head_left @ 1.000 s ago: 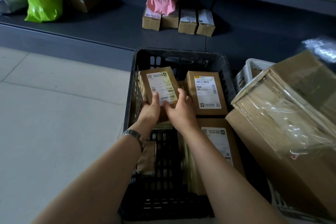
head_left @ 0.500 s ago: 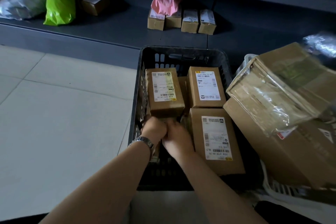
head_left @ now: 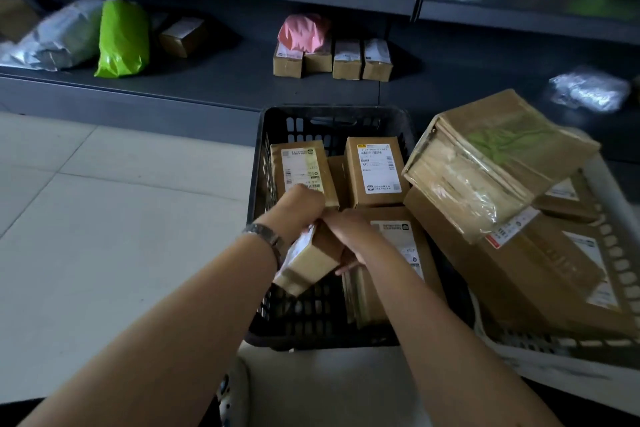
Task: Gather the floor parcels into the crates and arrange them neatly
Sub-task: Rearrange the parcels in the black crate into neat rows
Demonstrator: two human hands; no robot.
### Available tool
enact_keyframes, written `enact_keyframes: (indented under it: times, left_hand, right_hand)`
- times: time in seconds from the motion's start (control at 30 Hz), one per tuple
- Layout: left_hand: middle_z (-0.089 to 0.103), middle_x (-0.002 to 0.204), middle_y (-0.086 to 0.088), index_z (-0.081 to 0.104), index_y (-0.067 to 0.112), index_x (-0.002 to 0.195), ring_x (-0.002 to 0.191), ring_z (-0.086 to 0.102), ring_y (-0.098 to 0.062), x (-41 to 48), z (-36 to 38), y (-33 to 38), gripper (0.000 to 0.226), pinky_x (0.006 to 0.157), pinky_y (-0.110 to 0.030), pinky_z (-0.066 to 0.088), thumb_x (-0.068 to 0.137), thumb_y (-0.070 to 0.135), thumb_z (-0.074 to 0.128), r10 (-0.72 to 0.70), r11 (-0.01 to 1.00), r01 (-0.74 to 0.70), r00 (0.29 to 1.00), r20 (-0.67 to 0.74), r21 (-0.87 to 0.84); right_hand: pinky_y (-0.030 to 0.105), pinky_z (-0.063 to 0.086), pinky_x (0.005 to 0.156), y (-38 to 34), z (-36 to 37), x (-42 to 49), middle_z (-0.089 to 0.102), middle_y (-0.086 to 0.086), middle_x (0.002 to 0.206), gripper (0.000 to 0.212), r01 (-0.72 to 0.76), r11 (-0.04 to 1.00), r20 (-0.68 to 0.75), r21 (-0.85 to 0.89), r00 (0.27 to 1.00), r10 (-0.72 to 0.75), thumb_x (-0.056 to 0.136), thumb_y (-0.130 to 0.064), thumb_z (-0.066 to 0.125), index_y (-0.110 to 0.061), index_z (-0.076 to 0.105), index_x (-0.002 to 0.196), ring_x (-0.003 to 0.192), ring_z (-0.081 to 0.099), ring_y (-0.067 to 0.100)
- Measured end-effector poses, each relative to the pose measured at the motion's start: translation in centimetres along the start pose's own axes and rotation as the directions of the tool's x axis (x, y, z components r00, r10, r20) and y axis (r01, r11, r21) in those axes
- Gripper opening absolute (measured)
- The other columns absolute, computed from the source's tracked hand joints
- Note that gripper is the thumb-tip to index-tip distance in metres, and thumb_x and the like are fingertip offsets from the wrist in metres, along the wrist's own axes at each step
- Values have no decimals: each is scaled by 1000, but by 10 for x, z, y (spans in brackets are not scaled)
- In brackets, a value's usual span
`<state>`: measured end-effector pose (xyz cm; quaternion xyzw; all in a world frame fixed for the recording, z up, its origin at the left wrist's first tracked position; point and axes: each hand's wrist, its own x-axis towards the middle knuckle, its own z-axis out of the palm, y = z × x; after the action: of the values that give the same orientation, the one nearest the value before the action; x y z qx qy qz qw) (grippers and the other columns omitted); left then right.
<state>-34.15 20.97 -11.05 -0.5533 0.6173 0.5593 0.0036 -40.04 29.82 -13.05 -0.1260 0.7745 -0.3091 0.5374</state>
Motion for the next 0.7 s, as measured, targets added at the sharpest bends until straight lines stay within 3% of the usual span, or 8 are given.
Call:
enact_keyframes:
  times: [0.1,0.17,0.3,0.37,0.47,0.57,0.6,0.7]
  left_hand:
    - [64,89,-15,60,-5,110,80,62,-27,-7,-22,29,22,86,-37,54,96,9,49,40,983,-33,998,39,-178]
    - [67,102,-17,61,0,105,87,62,-29,-9,-36,44,19,90,-44,55,94,6,47,148,940,-182,979,-138,-289]
    - [65,105,-8,64,11,110,88,59,-25,-4,-40,43,29,72,-29,44,94,14,40,386,914,-401,811,-440,62]
    - [63,115,-5,63,13,117,96,60,-24,2,-25,29,30,75,-28,45,96,16,42,492,857,-415,836,-244,305]
    - [48,141,-1,60,16,128,129,44,-21,20,1,-4,35,107,-30,36,95,20,50,527,686,-482,846,85,545]
    - [17,160,-7,35,27,147,147,11,-29,36,5,-25,58,120,-43,14,93,16,52,536,657,-435,844,24,616]
    - [6,161,-8,21,29,152,147,8,-33,37,2,-31,69,119,-45,16,92,15,54,479,730,-364,876,-52,579]
    - [22,153,-18,3,20,154,133,38,-38,45,0,-51,79,104,-41,40,94,23,55,160,969,-108,959,-233,221]
  right_hand:
    - [26,52,52,-20,-30,-15,67,9,91,50,117,981,23,155,992,-122,91,-61,47,-17,60,110,80,65,25]
    - [29,54,59,-31,-44,-15,71,7,93,44,161,910,24,382,983,-184,91,-57,45,-20,65,104,87,67,24]
    - [44,60,75,-33,-33,12,65,9,117,33,313,727,-185,611,949,-254,93,-38,55,-18,55,119,104,65,28]
    - [43,59,78,-21,-18,24,59,11,123,34,298,769,-138,566,953,-268,98,-31,56,-17,44,127,103,64,33]
    - [44,55,89,-5,-3,45,58,9,134,39,246,852,-66,461,968,-244,103,-33,48,-19,43,140,107,63,31]
    - [50,49,101,-10,3,53,58,7,138,47,309,908,-123,282,951,-285,103,-48,38,-22,45,142,118,59,28]
    - [50,46,104,-14,5,55,54,9,141,54,279,943,-152,180,955,-253,102,-52,35,-19,43,144,122,56,30]
    - [44,40,107,-19,8,66,29,17,156,72,120,991,-224,52,969,-106,99,-61,32,-16,21,155,136,41,37]
